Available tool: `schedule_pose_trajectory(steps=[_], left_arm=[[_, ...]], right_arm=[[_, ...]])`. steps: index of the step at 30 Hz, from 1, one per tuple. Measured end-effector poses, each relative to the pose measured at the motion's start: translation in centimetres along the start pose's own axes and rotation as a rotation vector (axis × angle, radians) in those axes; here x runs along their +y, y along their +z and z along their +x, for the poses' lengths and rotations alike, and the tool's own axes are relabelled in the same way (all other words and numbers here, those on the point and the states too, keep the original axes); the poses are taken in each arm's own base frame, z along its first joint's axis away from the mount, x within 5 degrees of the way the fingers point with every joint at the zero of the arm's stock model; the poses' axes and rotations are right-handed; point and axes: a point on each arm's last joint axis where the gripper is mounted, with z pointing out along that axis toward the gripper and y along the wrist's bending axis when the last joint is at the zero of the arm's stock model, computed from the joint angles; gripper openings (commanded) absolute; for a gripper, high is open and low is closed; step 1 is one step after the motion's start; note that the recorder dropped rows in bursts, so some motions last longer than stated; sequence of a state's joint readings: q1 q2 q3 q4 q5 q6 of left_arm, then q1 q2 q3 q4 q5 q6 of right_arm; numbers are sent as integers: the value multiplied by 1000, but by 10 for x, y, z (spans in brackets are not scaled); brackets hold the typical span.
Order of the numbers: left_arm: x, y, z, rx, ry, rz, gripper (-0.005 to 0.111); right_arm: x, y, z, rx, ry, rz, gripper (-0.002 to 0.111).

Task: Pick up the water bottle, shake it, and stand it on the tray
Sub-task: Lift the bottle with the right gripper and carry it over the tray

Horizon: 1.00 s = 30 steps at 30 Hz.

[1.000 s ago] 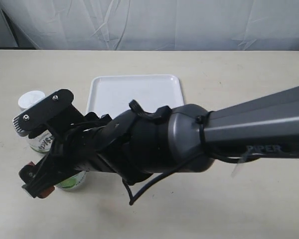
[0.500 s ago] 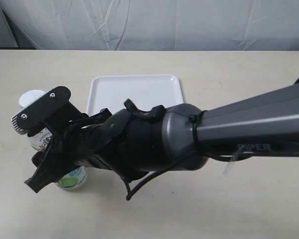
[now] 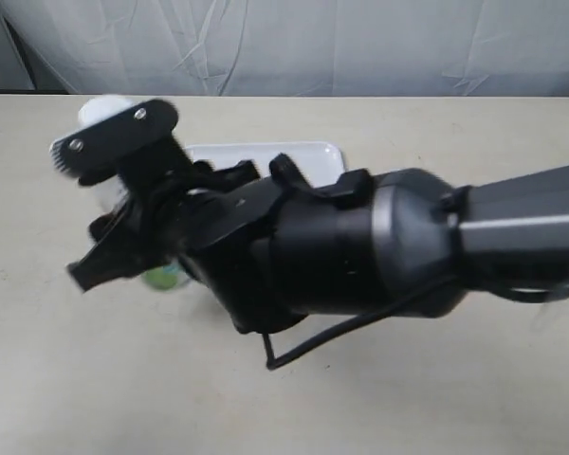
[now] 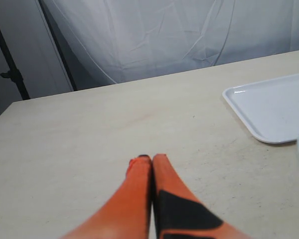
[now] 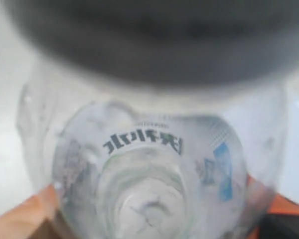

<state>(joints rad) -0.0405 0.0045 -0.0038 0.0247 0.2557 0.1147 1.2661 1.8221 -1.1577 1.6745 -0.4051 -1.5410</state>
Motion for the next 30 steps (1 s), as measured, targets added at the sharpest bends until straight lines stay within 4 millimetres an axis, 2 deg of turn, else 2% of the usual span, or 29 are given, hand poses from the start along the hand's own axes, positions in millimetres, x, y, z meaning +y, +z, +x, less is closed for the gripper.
schedule_pose_trajectory(steps=[3,5,8,10,12,14,18,20,22,23,26,30], left_arm=[[0,0,0,0,0,0,0],[0,0,0,0,0,0,0],[0,0,0,0,0,0,0],[0,0,0,0,0,0,0],[0,0,0,0,0,0,0],[0,0,0,0,0,0,0],[0,0,0,0,0,0,0],[0,0,0,0,0,0,0],[0,0,0,0,0,0,0],[0,0,0,0,0,0,0],[0,0,0,0,0,0,0],[0,0,0,0,0,0,0]], right_arm=[[-30,-19,-10,-12,-18,264,-1],[-42,-27,-12,2,-42,341,-1],[-40,-35,-20,-10,-127,255,-1],[-34,-38,-22,-27,-106,215,-1],[-39,-40,-21,-28,-15,299,-1],[-44,-41,-21,-28,3,334,-1],[-34,-43,-26,-50,-68,155,-1],[-33,-46,-29,-63,-9,191,-1],[-48,-46,-28,-53,32,283,-1],[-57,-44,-30,-53,27,271,-1],[-77,-35,-38,-92,43,85,-1],[-99,-30,-44,-132,243,-48,-1]])
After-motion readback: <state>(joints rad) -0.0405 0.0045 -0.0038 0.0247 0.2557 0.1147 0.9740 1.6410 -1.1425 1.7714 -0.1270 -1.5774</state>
